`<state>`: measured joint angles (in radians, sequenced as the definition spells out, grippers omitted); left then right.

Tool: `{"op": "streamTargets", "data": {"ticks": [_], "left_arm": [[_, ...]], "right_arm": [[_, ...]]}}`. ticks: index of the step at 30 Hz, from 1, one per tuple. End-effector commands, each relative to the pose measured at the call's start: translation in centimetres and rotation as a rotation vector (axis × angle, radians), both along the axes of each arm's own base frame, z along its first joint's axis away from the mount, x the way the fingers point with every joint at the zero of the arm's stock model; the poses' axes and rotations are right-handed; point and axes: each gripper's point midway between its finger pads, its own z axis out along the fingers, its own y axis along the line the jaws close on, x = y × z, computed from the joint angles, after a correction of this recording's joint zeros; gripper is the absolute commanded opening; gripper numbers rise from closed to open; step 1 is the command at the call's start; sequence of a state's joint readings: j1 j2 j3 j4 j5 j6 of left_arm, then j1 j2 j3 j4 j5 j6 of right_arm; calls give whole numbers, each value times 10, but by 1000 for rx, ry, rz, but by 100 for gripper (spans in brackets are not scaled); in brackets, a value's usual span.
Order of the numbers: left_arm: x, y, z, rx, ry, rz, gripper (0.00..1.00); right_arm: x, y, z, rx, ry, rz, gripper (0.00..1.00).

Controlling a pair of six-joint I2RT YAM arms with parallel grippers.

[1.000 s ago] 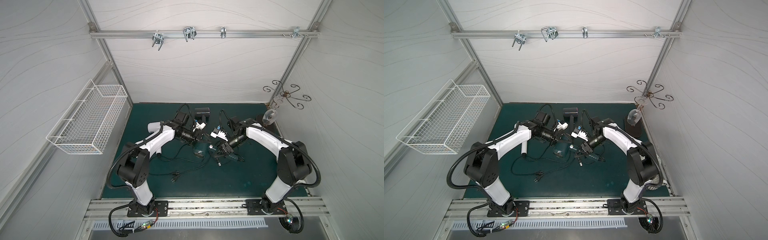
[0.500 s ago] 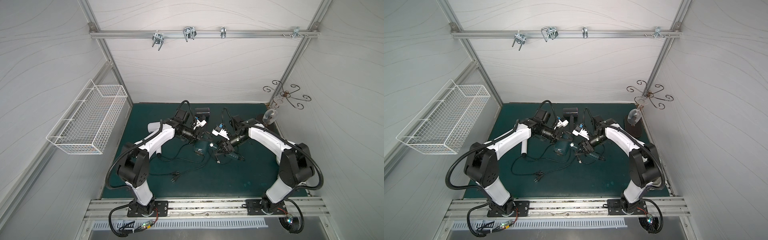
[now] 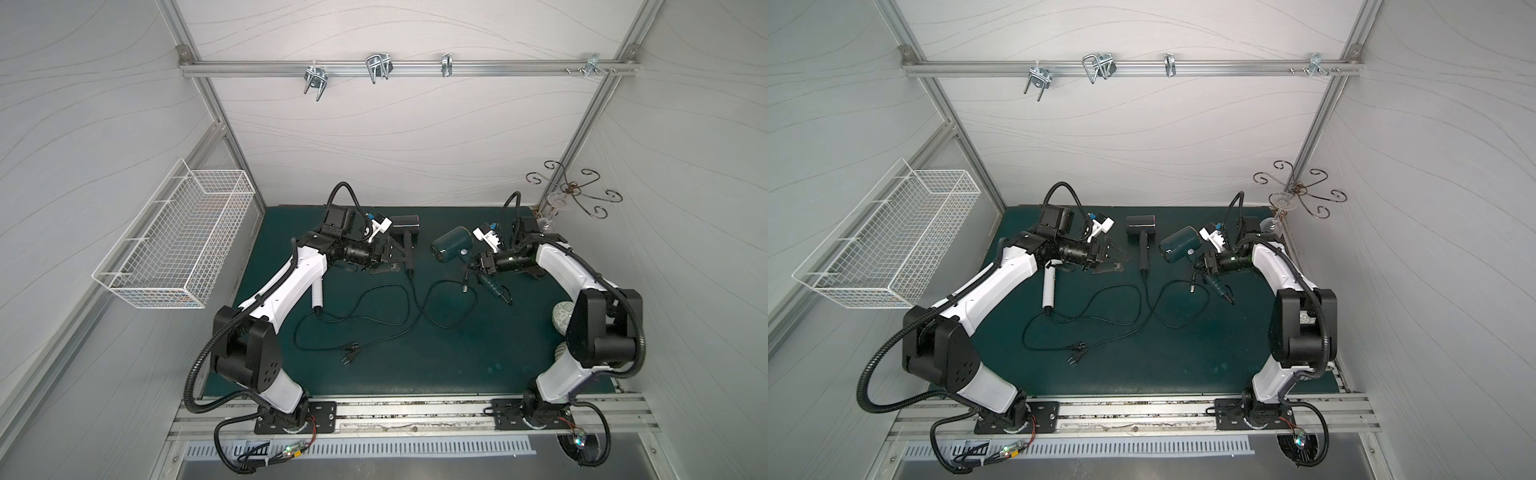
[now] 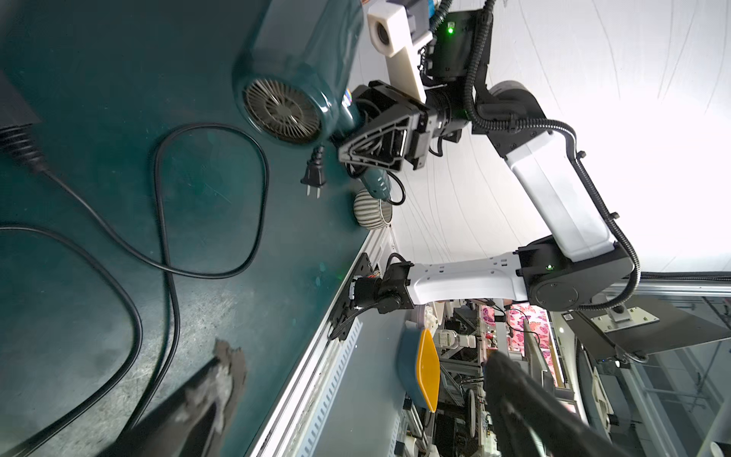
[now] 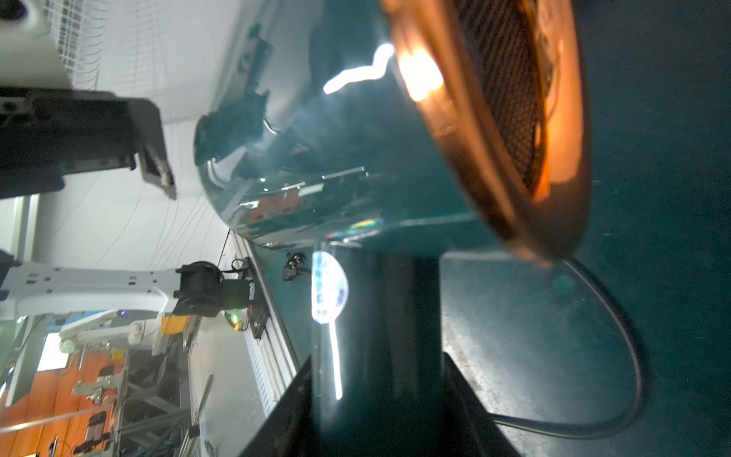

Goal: Wrap the cord around the hair dryer
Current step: Place the hair dryer at the center of the board.

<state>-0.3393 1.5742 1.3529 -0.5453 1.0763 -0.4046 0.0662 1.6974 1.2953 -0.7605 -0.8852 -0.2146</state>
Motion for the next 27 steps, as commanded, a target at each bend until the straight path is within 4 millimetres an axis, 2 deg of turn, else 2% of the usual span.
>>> {"op": "streamTargets", "data": {"ticks": [1,9,15,19,24,25,27], "left_arm": [[0,0,-3,4,-19,11,98],[-5,3,-8,14,-17,11,98],[-8,5,-8,29,-25,10,98],[-9,5,-10,37,-22,5,98],[-7,5,-11,41,-21,6,98],[-7,5,-12,41,-21,4,98],[-6,5,-12,41,-19,4,98]], "right_arm": [[43,-9,-4,-7,-12,-97,0],[112,-34,-54,-53,91,-310,0],[145,-56,-80,-102,124,-435,0],[155,-69,-101,-140,167,-480,0],[151,-79,-126,-199,238,-495,0],[149,-80,-132,-209,254,-497,2],[145,-81,-138,-222,269,-497,13]]}}
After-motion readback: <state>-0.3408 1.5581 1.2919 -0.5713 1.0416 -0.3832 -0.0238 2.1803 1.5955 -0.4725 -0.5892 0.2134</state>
